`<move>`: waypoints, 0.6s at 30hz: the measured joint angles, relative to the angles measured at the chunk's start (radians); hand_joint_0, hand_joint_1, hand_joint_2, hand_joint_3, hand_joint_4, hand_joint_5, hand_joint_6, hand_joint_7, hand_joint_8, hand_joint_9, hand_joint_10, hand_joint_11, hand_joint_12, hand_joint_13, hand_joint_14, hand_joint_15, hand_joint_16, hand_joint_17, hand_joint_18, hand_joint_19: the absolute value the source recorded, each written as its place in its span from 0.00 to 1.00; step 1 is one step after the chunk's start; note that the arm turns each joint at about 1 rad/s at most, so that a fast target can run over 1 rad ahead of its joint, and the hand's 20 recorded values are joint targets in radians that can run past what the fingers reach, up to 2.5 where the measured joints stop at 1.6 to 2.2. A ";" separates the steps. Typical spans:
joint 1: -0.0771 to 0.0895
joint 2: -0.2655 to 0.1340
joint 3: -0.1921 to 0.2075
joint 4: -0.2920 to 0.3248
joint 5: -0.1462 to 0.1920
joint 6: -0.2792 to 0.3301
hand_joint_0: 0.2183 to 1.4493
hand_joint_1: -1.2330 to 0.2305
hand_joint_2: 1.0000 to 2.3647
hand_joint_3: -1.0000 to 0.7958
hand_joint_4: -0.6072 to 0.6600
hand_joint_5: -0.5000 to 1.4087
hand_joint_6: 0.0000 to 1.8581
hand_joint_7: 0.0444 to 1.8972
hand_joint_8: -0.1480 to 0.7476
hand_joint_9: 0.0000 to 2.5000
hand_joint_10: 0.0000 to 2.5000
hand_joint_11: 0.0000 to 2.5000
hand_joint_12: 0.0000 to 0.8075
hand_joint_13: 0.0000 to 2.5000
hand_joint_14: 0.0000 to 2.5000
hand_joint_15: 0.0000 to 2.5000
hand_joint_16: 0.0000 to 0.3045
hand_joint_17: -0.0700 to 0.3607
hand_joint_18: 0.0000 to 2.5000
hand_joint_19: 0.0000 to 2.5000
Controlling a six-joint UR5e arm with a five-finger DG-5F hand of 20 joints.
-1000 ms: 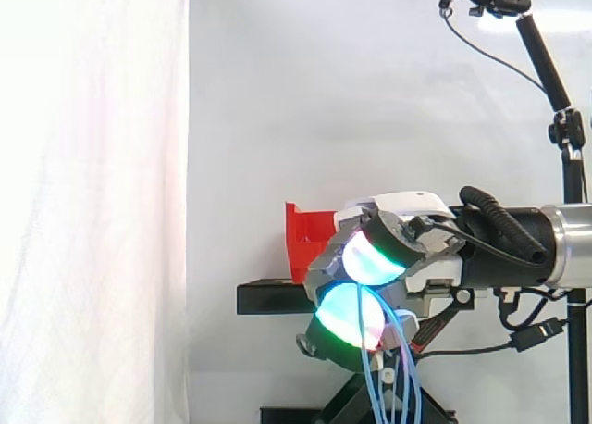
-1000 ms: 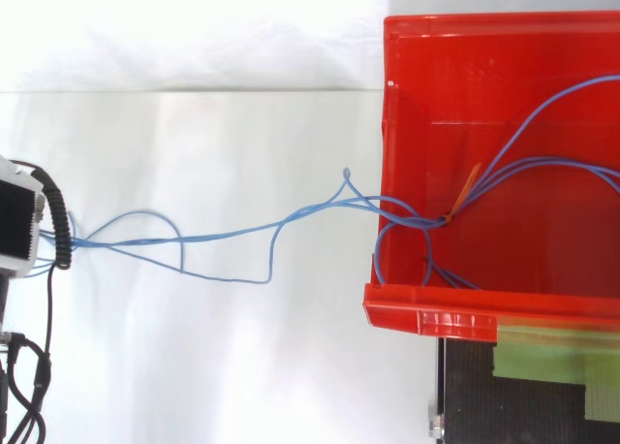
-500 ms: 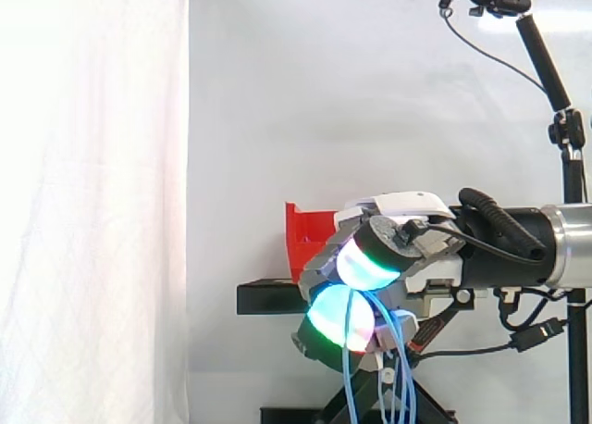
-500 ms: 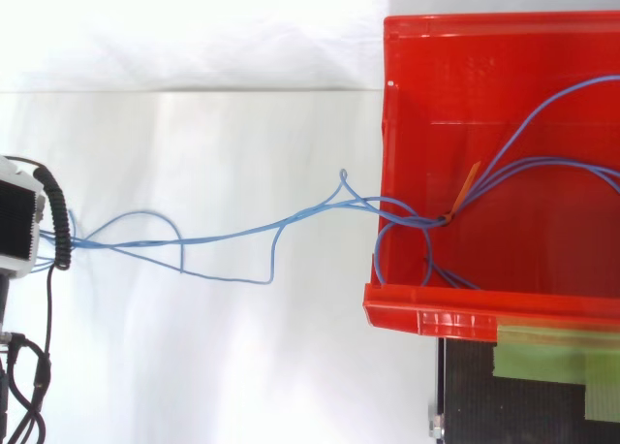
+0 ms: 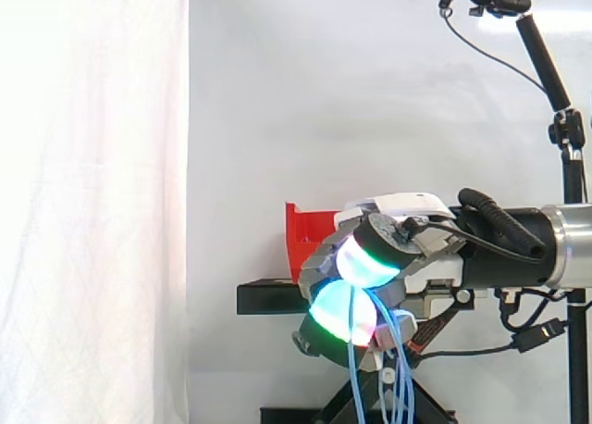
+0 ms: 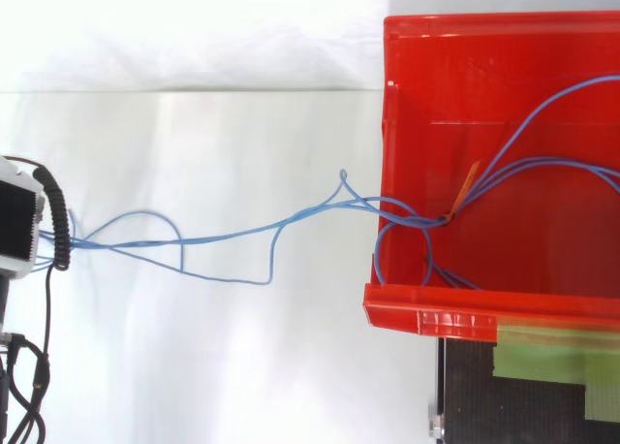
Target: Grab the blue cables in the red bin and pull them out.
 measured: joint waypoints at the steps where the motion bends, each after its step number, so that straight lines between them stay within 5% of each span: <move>1: 0.000 0.000 0.000 0.000 0.000 0.003 0.56 0.19 0.01 0.12 0.60 0.70 0.26 0.39 0.44 0.43 0.36 0.70 0.42 0.51 0.05 0.67 0.15 0.40 0.37 0.48; 10: 0.000 0.000 0.000 0.000 0.002 0.045 0.57 0.19 0.01 0.14 0.58 0.70 0.31 0.37 0.43 0.41 0.39 0.68 0.43 0.47 0.00 0.67 0.15 0.41 0.35 0.47; 18: 0.000 0.000 0.000 0.000 0.004 0.184 0.58 0.19 0.01 0.13 0.56 0.69 0.33 0.36 0.43 0.40 0.45 0.66 0.42 0.49 0.03 0.68 0.15 0.40 0.36 0.46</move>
